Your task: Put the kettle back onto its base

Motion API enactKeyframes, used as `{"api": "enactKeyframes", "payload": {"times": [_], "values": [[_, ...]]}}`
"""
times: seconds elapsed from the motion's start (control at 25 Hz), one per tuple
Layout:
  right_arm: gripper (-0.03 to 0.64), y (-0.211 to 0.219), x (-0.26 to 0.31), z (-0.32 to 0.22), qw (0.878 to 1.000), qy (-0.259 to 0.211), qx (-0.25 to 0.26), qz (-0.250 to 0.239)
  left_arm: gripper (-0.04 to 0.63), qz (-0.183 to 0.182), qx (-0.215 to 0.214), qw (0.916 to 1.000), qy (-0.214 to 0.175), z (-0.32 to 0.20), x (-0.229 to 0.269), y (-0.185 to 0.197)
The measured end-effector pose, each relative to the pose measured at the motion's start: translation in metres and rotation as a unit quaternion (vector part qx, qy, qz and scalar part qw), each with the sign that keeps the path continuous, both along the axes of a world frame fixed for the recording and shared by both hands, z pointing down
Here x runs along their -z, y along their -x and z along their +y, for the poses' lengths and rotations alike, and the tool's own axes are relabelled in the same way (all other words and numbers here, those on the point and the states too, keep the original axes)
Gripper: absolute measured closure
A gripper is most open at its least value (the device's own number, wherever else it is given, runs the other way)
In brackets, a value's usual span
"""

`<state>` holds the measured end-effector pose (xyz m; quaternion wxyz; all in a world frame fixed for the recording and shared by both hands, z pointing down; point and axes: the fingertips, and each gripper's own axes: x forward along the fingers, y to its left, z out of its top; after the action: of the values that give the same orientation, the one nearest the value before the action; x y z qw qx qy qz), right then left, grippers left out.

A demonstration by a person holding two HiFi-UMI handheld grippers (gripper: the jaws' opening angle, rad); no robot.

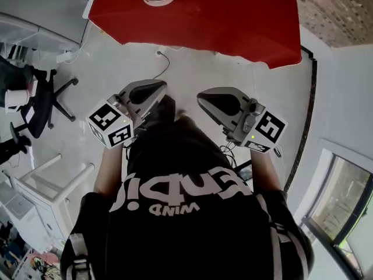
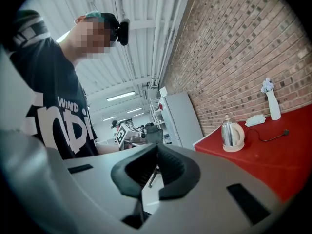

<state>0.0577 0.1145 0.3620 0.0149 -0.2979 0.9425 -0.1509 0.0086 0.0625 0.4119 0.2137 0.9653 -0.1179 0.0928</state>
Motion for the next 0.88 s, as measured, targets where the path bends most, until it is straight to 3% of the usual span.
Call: {"api": "enactKeyframes", "payload": {"times": [0.2, 0.44, 0.88], "values": [[0.595, 0.013, -0.011, 0.005, 0.999, -0.022, 0.018, 0.040, 0.586, 0.003, 0.001, 1.0000, -0.001, 0.017, 0.003, 0.009], [0.595, 0.011, 0.000, -0.004, 0.998, -0.036, -0.045, -0.014, 0.586, -0.005, 0.015, 0.9997, -0.017, 0.010, 0.020, 0.024], [0.595, 0.017, 0.003, -0.010, 0.997, -0.044, -0.061, 0.010, 0.586, 0.000, -0.008, 0.9990, -0.043, -0.005, 0.026, 0.038]]}}
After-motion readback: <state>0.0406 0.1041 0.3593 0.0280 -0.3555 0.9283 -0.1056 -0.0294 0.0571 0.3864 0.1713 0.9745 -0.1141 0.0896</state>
